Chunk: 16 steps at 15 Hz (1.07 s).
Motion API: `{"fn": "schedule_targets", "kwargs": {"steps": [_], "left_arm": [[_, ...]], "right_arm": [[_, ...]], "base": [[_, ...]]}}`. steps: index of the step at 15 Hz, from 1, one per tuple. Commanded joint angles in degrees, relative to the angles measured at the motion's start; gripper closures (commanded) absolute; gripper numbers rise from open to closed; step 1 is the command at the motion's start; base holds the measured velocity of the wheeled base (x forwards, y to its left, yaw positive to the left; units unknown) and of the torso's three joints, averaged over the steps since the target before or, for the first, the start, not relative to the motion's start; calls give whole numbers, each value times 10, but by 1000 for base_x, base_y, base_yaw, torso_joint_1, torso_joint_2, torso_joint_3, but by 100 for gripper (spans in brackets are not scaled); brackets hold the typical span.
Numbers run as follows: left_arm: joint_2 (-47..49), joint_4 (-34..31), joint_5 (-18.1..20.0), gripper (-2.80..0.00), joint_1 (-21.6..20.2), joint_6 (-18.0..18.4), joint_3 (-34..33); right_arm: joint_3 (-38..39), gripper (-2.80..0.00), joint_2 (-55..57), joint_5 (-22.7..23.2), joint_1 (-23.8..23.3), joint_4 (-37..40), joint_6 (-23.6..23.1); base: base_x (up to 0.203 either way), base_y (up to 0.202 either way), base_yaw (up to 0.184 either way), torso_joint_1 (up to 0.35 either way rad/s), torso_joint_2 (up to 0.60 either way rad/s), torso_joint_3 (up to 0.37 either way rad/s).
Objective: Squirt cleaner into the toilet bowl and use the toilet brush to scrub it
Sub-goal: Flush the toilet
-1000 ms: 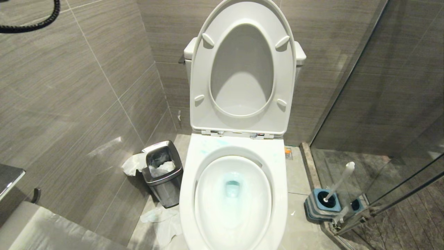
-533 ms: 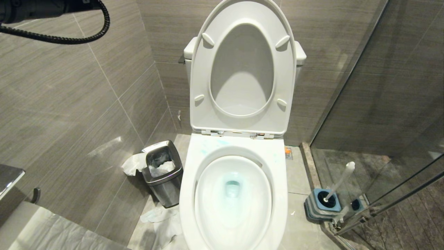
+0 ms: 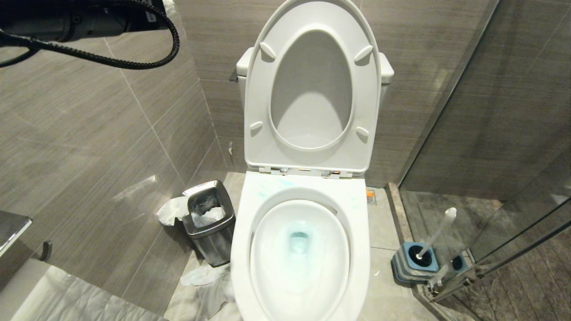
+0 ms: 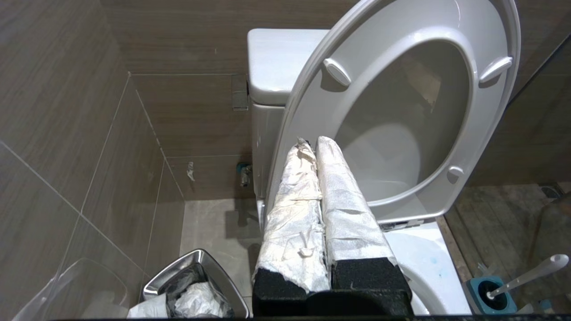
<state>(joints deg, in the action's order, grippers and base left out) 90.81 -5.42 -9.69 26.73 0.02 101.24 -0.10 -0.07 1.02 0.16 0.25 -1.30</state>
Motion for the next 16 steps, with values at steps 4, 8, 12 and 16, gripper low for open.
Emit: {"fn": "schedule_targets", "kwargs": {"steps": [4, 8, 12, 16], "left_arm": [[9, 0, -1, 0, -3, -1, 0], [30, 1, -5, 0, -7, -3, 4], [55, 1, -13, 0, -25, -3, 20], [108, 56, -15, 0, -32, -3, 48]], "right_arm": [[0, 0, 1, 0, 0, 0, 0], [0, 0, 1, 0, 0, 0, 0], [0, 0, 1, 0, 0, 0, 0], [0, 0, 1, 0, 0, 0, 0]], "base": [[0, 0, 0, 0, 0, 0], [0, 0, 0, 0, 0, 0], [0, 0, 0, 0, 0, 0], [0, 0, 0, 0, 0, 0]]}}
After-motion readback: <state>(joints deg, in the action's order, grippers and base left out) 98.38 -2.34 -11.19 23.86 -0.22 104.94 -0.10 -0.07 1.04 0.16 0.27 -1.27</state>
